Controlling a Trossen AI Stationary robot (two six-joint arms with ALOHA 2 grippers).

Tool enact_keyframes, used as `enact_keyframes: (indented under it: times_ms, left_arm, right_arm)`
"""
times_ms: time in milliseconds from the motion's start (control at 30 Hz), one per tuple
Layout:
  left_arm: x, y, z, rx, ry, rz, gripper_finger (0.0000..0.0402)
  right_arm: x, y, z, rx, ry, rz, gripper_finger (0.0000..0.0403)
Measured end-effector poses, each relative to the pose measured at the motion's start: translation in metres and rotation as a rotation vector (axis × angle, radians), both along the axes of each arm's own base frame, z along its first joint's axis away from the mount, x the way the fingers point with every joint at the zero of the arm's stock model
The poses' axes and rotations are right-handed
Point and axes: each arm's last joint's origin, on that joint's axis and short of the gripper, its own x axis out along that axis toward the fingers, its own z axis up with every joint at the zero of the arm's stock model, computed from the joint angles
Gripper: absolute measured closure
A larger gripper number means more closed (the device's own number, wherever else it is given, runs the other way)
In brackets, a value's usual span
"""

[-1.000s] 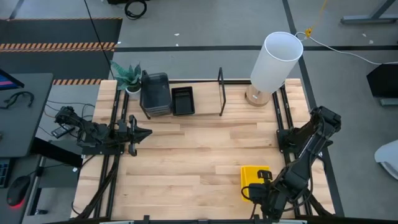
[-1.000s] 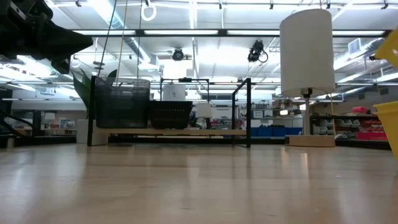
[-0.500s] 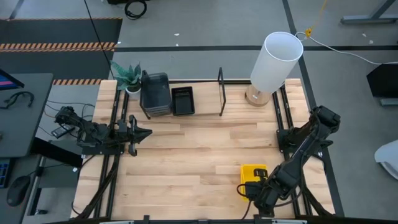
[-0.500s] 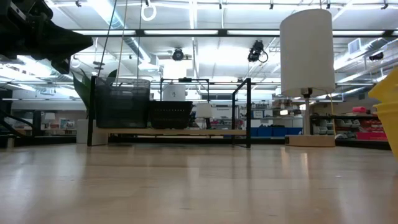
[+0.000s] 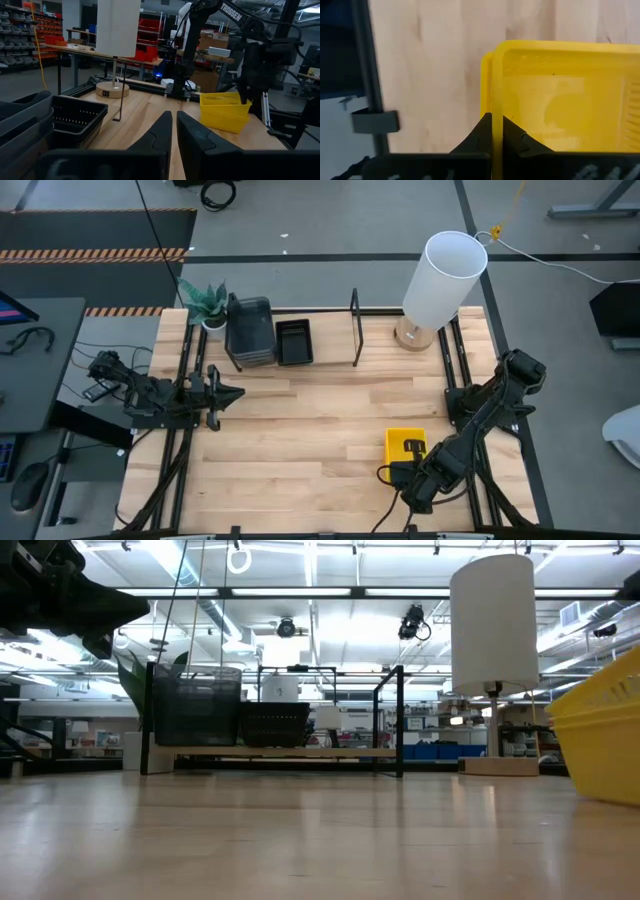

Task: Stack baskets on shelf by color
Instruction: Stack the top yellow basket on top of the bottom yellow baskets

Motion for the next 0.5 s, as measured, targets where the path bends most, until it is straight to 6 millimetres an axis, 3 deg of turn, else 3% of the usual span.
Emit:
enact_keyframes:
  times_ms: [233,500]
  left_arm:
    - [0.0,0.0,0.0,0.0,0.0,0.0,0.0378]
    - [0.0,0.0,0.0,0.0,0.0,0.0,0.037]
  right_arm:
    - [0.007,-0.009,-0.012,0.014,-0.015,-0.037,0.0382]
    - [0.014,-0.008,-0.011,0.04,-0.073,-0.027,0.0307]
